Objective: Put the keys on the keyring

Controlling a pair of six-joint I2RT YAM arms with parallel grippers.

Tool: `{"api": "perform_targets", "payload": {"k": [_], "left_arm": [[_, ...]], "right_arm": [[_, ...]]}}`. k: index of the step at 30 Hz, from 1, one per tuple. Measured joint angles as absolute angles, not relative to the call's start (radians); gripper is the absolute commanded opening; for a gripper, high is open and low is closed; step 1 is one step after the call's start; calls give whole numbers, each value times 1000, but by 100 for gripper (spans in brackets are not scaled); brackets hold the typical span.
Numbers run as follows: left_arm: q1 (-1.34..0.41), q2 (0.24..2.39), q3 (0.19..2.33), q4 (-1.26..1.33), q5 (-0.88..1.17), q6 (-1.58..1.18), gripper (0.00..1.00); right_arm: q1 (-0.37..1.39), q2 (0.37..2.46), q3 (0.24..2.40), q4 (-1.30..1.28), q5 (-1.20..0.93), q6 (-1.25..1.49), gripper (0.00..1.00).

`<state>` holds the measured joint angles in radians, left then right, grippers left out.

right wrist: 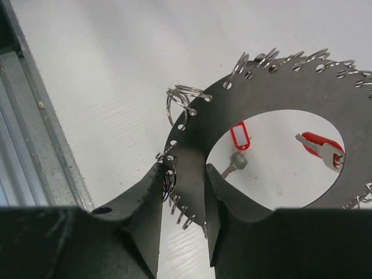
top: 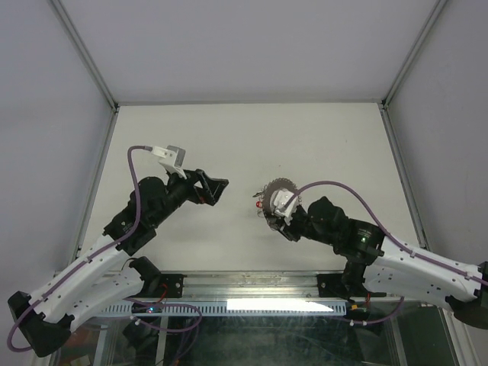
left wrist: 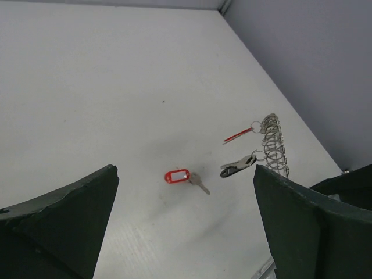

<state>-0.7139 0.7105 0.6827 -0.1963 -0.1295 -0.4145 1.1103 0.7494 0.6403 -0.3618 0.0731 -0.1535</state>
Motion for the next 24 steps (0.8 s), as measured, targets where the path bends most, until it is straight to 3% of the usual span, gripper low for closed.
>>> {"api": "perform_targets", "payload": {"k": [4,10,24], "left_arm": [[-714,713,669,-54,-36,-398,97],[-714,735,624,123,142,-358,83],[-714,699,423,482,559,-124,57]], "right_arm": [[1111,663,607,-341,31,-308,0],[1111,624,607,-325,-13,-471,0],[1111,616,608,-270,-83,-515,0]]}}
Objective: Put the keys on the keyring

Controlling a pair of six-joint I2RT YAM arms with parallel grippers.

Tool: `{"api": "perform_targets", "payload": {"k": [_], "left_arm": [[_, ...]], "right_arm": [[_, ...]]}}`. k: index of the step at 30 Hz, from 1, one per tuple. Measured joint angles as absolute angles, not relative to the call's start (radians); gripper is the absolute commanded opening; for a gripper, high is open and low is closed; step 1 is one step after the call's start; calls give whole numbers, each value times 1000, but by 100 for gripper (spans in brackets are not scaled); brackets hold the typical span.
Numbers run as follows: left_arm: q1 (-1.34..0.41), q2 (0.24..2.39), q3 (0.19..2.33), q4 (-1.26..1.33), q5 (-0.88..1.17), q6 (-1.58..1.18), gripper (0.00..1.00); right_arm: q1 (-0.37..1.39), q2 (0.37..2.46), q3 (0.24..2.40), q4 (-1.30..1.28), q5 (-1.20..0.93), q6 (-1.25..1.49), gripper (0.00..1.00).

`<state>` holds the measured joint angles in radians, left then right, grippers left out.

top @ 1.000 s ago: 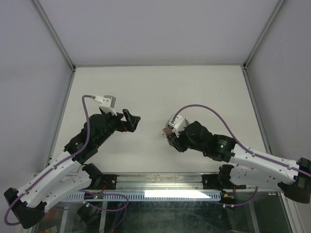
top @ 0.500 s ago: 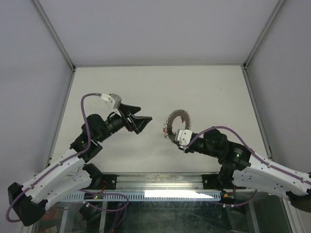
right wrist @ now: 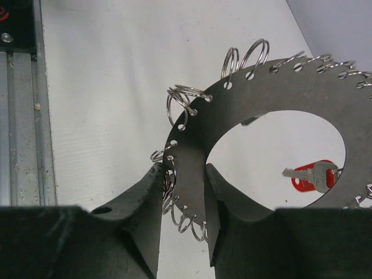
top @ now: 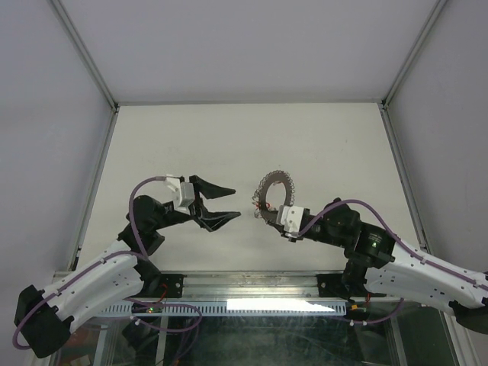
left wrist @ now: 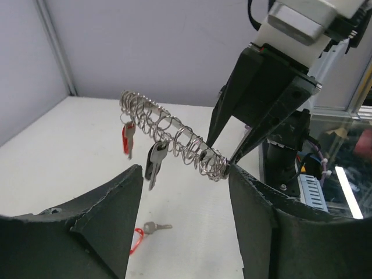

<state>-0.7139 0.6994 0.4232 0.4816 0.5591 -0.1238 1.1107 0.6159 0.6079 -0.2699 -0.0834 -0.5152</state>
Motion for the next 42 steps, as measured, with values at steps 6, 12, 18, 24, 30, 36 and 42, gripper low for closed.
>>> {"api": "perform_targets", "payload": {"k": [6,12,18,24,30,36,42], "left_arm": [[-714,707,408,616,657,-57,59],[-730,728,374,717,654,-58,46],[-819,743,374,720,588,26,41],[-882,749,375,712,486,96,34],[-885,749,375,703,427,123,36],[-885,739,375,677,381,135,41],[-885,674,375,621,286,147,43]], "right_arm": [[1111,620,623,-237,-113,-486,0],[1111,625,636,-187,-126,-446,0],[1111,640,641,-157,-143,-417,0],[1111,643,647,-152,-147,-409,0],[1111,643,647,-151,-147,-409,0],[1111,660,677,-170,-100,-325,0],[1084,849,891,-340,176,-47,0]]}}
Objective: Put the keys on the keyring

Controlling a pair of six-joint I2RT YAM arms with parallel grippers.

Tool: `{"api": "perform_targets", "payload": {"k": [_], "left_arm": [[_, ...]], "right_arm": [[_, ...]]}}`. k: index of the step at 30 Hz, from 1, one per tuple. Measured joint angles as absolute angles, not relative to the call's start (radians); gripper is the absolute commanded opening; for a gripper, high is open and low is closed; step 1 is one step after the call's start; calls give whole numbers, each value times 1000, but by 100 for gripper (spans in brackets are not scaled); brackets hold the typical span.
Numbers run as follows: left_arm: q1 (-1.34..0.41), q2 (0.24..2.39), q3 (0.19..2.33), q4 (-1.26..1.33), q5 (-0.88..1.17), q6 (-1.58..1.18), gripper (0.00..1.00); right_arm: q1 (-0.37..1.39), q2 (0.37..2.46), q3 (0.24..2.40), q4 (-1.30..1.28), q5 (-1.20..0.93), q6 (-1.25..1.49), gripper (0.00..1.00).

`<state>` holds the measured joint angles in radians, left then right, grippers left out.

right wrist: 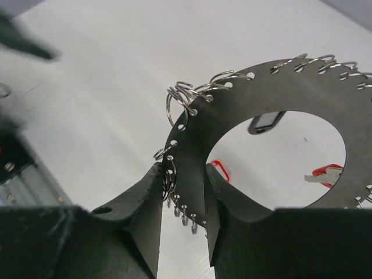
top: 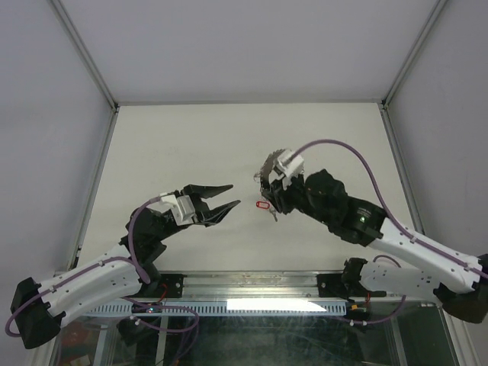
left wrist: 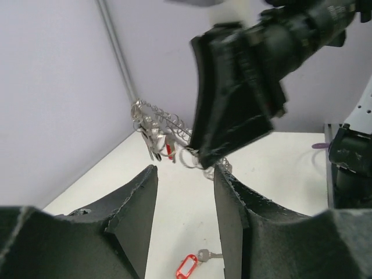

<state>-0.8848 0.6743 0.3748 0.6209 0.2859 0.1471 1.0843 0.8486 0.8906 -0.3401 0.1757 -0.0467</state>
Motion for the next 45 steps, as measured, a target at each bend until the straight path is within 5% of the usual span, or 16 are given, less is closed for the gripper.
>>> {"api": "perform_targets", "payload": {"k": [8,20,36,45], "left_arm": [[-885,659,376,559,208,147,43],[-885,679,376,518,222,147,43],[-885,795,392,596,378,150,26],[-931,849,420,612,414,207,39]], "right_arm": [[719,1127,1034,-609,22,241,0],[737,955,927,-570,-113,150,0],[737,693,746,-379,-434,-179,0],[737,667,746,-377,-530,-229,0]]}}
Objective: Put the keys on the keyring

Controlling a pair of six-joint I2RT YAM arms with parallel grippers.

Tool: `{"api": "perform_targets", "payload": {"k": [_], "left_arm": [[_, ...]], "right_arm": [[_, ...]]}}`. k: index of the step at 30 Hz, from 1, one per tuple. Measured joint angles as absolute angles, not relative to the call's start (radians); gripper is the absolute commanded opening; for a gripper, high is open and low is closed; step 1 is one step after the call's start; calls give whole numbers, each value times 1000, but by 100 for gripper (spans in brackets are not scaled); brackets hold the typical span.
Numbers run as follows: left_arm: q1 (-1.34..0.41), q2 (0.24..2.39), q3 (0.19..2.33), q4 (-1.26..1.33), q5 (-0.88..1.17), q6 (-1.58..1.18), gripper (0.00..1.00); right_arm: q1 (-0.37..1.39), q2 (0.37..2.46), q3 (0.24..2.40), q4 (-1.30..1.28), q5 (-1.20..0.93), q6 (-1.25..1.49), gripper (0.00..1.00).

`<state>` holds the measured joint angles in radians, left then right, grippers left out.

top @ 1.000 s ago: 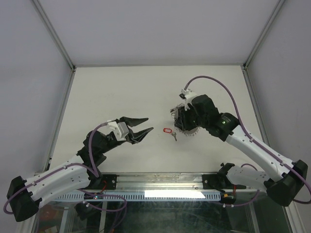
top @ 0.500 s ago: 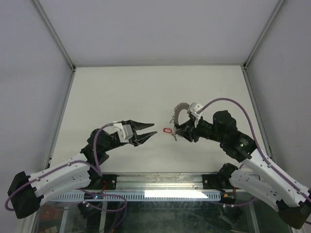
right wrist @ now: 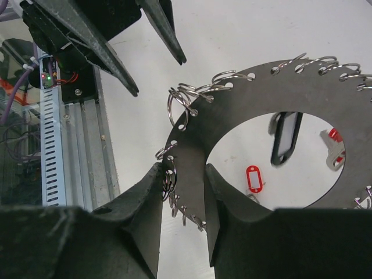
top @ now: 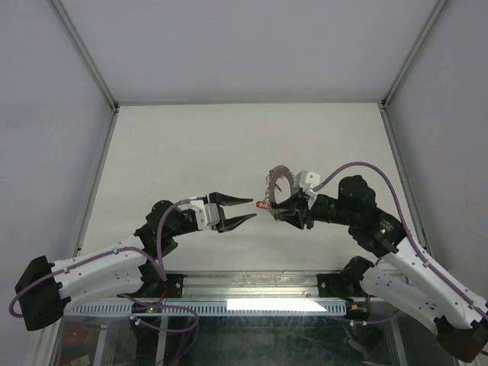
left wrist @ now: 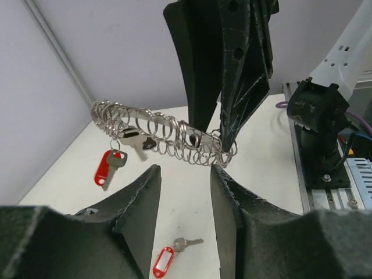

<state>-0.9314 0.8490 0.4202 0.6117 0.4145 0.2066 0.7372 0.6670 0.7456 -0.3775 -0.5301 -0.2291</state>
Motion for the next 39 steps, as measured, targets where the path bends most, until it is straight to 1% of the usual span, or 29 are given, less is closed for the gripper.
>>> {"api": "perform_targets", "payload": {"k": [2,5,8,12,17,19,25,32,39], "left_arm": [[-968,847,420,609,379,247,37],[-1009,842,420,606,310,302,30],[-1022,841,424,606,265,332,26],[-1022,841,429,621,261,326,27],[-1022,844,394,733,261,244,36],[-1022,855,378,781,261,204,38],[-1022,941,370,933,260,81,37],[-1022,1038,370,1085,261,-20,32],[-1025,1086,371,1158,272,-65,30]], "right_arm": [[737,667,746,-377,-546,-229,0],[737,667,746,-375,-569,-225,0],[737,667,746,-358,-579,-213,0],[737,665,746,-323,-579,-190,0],[737,635,737,-257,-564,-158,0],[737,624,734,-230,-557,-150,0],[737,618,733,-201,-552,-143,0],[737,613,722,-191,-546,-140,0],[737,610,722,-184,-545,-140,0]]}}
